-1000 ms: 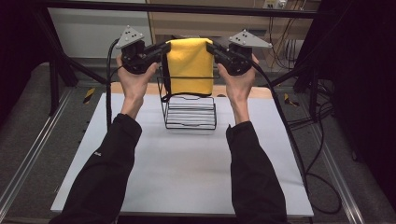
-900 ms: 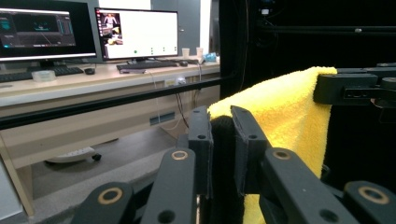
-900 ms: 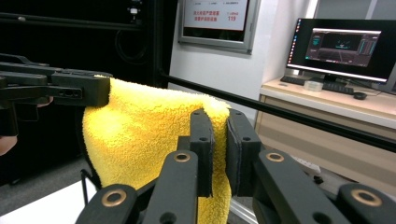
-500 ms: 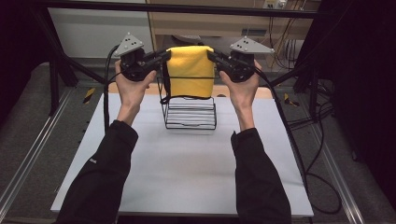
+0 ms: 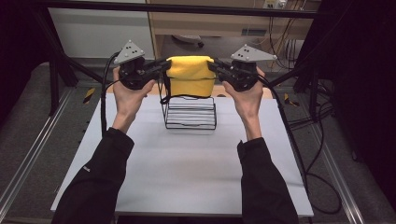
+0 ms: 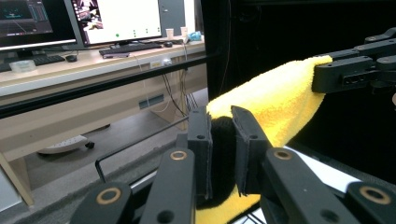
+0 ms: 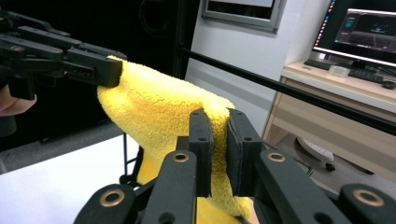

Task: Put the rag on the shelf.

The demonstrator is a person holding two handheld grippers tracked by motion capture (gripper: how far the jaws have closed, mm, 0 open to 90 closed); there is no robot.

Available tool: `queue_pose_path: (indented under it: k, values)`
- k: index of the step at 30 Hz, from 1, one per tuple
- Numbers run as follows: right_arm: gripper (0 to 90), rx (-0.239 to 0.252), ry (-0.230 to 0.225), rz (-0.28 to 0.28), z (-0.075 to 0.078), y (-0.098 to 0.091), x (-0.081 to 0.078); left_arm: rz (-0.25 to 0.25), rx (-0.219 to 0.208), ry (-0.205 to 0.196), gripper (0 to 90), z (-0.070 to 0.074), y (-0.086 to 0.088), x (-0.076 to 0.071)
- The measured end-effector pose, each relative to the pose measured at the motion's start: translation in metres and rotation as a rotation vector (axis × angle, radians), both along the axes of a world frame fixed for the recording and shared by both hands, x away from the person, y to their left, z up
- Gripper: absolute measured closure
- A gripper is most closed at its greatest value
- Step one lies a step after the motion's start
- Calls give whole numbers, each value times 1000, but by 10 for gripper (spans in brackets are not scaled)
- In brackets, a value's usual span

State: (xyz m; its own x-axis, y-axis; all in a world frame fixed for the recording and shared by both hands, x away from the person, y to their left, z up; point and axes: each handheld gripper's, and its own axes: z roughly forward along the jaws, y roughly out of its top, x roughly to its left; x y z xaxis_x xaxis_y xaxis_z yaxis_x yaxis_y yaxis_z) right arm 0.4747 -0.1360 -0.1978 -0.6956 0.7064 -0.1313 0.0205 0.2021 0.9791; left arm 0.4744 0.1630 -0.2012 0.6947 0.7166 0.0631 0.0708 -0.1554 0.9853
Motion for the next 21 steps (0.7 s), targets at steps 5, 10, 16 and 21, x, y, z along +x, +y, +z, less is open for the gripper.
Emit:
queue_pose_path:
  k: [5,10,16,21]
  values:
    - [819,-12,21,14,-3,-2,-5,-5,14,8,782,-4,-1,-6]
    - [818,-34,47,30,-7,-2,-11,-4,28,27,779,-10,0,-10]
    - [817,-49,74,45,-13,-3,-15,-14,36,57,772,-18,0,-15]
    - [817,-60,94,57,-19,-4,-16,-20,40,82,761,-23,1,-19]
